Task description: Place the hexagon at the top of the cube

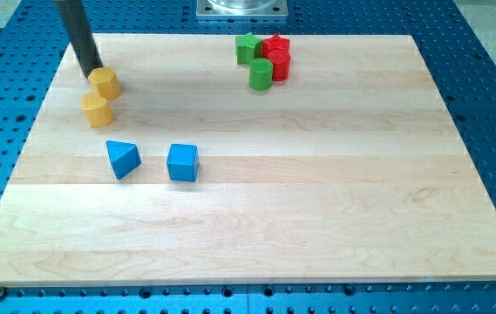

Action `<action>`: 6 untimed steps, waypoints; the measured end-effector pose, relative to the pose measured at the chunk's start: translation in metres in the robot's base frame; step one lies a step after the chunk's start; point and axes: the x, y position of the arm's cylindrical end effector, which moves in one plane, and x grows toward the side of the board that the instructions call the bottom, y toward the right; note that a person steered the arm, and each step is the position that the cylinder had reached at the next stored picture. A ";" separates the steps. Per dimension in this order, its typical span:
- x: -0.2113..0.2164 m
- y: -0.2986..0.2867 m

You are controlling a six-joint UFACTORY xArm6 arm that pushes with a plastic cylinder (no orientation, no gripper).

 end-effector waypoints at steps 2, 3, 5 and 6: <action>0.006 0.083; -0.007 0.006; 0.075 0.079; 0.075 0.119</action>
